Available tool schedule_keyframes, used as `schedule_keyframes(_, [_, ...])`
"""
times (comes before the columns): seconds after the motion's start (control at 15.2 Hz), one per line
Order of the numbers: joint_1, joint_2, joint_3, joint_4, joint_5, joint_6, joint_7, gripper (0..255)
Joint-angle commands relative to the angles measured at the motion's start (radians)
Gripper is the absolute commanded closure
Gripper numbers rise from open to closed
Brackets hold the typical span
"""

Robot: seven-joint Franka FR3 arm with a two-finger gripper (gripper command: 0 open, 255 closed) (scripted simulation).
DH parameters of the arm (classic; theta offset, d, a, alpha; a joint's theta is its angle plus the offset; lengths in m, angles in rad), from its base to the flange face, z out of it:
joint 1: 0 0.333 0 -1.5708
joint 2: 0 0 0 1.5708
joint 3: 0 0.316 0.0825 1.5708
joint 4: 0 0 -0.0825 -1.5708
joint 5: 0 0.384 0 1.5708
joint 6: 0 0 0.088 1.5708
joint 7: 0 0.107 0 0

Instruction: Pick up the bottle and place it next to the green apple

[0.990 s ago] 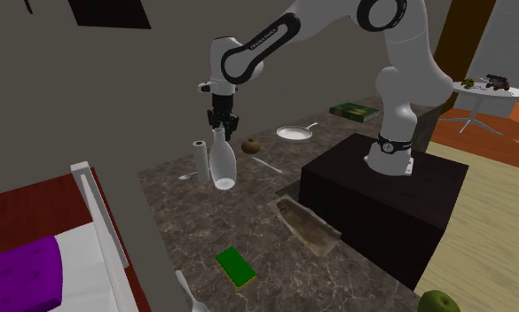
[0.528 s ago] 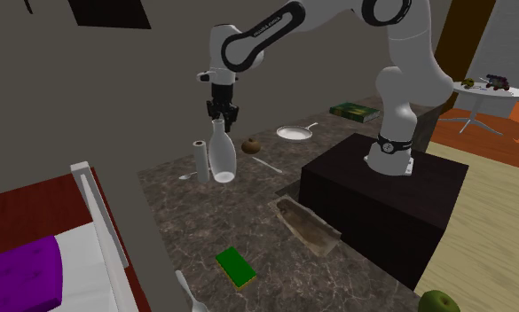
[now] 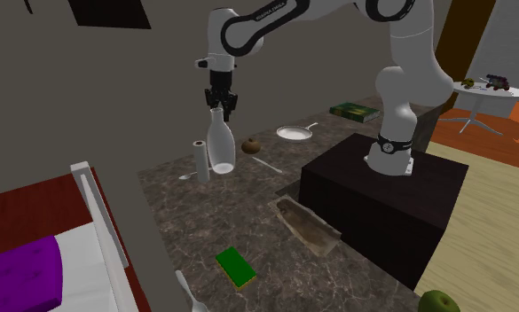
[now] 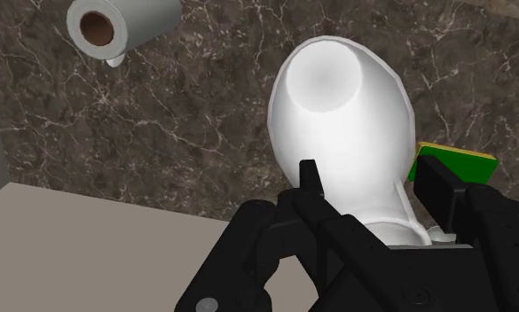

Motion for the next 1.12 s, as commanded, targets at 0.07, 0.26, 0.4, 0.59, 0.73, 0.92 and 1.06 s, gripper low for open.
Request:
schedule_keyframes(0.07, [0.005, -0.021, -0.007, 0.013, -0.015, -0.030, 0.011, 255])
schedule_keyframes(0.26, [0.008, -0.035, -0.013, 0.034, -0.027, -0.063, 0.021, 255])
schedule_keyframes(0.4, [0.009, -0.044, -0.016, 0.050, -0.034, -0.085, 0.028, 255])
schedule_keyframes(0.59, [0.009, -0.055, -0.021, 0.075, -0.044, -0.120, 0.037, 255])
schedule_keyframes(0.73, [0.009, -0.061, -0.023, 0.094, -0.050, -0.143, 0.042, 255])
schedule_keyframes(0.92, [0.009, -0.069, -0.027, 0.123, -0.058, -0.179, 0.050, 255])
schedule_keyframes(1.06, [0.008, -0.074, -0.029, 0.145, -0.062, -0.204, 0.055, 255])
